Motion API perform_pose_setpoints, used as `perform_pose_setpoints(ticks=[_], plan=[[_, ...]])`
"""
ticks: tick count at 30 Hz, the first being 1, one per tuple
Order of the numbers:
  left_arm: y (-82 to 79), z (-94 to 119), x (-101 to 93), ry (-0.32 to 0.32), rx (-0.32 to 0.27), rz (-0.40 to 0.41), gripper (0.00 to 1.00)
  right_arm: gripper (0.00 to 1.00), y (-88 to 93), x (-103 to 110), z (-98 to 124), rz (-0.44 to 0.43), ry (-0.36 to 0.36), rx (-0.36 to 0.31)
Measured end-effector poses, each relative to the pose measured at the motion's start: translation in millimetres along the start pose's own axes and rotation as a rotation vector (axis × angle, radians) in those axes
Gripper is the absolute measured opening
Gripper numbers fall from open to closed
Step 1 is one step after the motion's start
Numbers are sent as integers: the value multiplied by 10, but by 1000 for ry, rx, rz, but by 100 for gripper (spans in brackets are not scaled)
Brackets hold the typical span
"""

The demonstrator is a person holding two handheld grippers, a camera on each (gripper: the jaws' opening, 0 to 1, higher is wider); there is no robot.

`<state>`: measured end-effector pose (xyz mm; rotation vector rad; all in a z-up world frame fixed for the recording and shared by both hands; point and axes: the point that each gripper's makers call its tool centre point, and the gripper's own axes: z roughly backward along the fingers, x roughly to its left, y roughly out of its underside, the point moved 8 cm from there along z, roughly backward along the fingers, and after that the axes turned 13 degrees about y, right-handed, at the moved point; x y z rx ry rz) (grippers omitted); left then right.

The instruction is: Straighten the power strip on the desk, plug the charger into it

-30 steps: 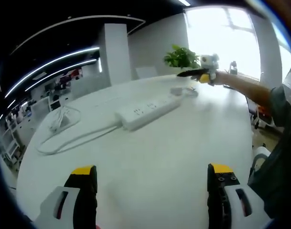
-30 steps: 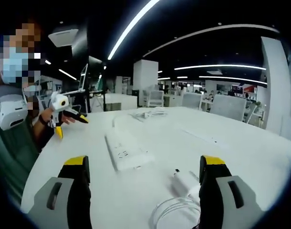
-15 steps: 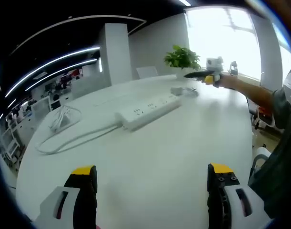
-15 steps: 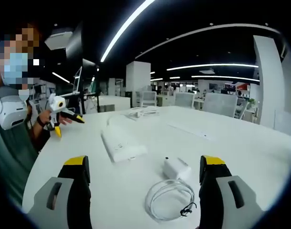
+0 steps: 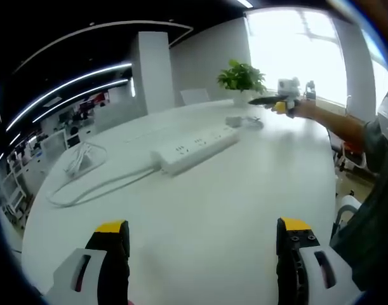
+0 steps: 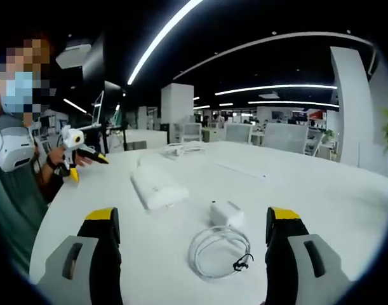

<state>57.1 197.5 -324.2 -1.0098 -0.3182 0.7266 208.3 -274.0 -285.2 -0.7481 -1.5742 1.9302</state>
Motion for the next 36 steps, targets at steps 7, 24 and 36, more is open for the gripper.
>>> perform_pose_setpoints(ticks=[7, 24, 36], plan=[[10, -3, -5, 0, 3, 0, 99, 96, 40, -74, 102, -15, 21, 2], [18, -35, -18, 10, 13, -1, 99, 95, 163, -136, 277, -31, 58, 16], [33, -41, -18, 11, 17, 0, 99, 94, 189, -164, 261, -26, 57, 23]])
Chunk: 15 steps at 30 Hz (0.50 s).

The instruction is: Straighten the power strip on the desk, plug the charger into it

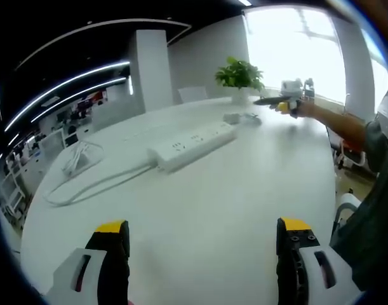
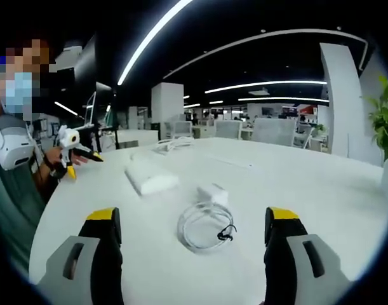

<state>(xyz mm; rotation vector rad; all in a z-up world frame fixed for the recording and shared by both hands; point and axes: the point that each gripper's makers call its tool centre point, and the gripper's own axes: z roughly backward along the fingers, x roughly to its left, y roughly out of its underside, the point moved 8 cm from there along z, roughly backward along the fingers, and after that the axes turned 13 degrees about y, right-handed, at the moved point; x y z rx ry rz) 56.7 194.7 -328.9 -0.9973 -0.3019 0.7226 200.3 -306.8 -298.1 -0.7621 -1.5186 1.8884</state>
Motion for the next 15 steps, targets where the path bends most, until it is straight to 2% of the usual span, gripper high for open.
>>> perform_pose_setpoints(ticks=[12, 15], plan=[[27, 3, 15, -3, 1, 5, 99, 93, -2, 12, -63, 12, -5, 14], [30, 5, 22, -3, -1, 4, 99, 93, -1, -11, -88, 38, 5, 24]])
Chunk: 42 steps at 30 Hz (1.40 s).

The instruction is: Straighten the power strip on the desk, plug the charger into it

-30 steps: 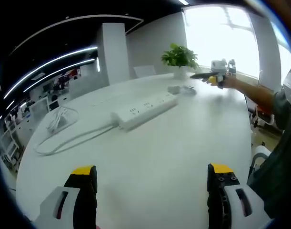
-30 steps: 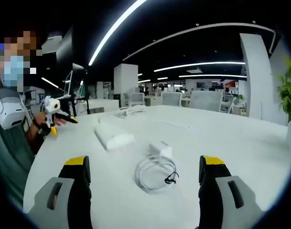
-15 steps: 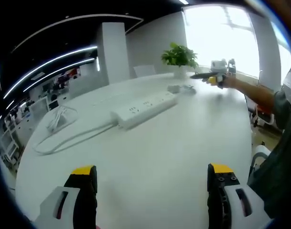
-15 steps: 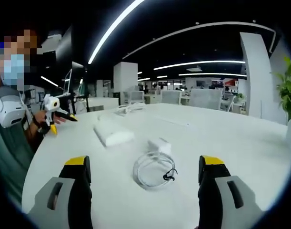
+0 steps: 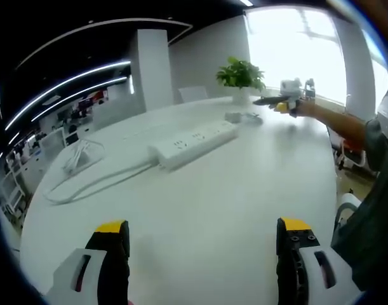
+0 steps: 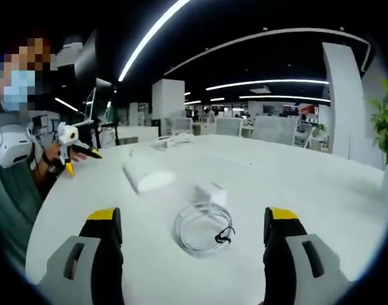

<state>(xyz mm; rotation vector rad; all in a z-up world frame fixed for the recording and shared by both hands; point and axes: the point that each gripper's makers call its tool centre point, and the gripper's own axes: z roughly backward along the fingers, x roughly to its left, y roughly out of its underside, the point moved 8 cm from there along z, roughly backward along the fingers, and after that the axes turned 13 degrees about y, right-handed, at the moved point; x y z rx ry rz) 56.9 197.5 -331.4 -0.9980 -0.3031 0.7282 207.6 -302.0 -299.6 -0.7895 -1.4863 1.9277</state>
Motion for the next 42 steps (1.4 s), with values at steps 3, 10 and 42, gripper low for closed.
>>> perform_pose_setpoints(ticks=[3, 10, 42], plan=[[10, 2, 9, -3, 1, 2, 99, 93, 4, -18, -30, -4, -6, 7], [39, 21, 35, -14, -5, 14, 99, 93, 5, -30, -101, -2, -7, 11], [111, 132, 135, -43, -14, 31, 99, 91, 19, -59, -463, -1, -44, 43]])
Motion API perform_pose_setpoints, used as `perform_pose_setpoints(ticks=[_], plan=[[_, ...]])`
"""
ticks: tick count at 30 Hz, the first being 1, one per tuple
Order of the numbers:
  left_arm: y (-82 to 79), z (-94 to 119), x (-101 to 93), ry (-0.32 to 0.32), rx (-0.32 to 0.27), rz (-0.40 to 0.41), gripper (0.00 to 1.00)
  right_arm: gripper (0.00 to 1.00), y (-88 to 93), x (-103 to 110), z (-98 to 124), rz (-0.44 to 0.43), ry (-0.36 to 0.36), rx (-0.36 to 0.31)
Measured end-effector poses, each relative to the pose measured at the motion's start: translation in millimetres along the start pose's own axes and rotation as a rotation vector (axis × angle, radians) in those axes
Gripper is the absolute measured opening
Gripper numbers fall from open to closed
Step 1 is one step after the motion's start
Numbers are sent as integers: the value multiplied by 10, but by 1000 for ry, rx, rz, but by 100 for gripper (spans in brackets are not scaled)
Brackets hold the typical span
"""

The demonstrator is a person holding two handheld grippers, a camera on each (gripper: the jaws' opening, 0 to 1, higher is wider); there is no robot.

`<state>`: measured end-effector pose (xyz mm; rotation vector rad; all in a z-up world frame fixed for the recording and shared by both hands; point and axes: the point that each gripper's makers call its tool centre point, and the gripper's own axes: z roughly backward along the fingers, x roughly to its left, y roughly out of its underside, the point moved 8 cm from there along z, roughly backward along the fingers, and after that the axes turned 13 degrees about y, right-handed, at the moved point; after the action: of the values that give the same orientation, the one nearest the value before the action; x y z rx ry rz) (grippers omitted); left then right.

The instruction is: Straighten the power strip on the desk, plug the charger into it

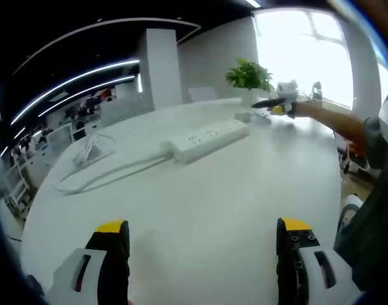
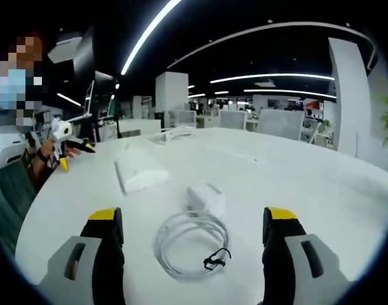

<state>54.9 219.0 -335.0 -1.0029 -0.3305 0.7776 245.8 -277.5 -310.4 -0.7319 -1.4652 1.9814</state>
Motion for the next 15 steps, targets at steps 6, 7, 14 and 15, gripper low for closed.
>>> perform_pose_setpoints(ticks=[6, 7, 14, 15], plan=[[7, -17, 16, 2, 5, 3, 99, 91, -2, 14, -62, 11, -11, 7], [9, -21, 19, 2, 7, 4, 99, 91, 0, 18, -72, 13, -12, 8], [-7, -39, 23, 3, 8, 2, 99, 90, 3, -16, -142, 7, -23, 8], [-10, -41, 26, 2, 9, 1, 99, 90, 1, -23, -155, 4, -24, 8]])
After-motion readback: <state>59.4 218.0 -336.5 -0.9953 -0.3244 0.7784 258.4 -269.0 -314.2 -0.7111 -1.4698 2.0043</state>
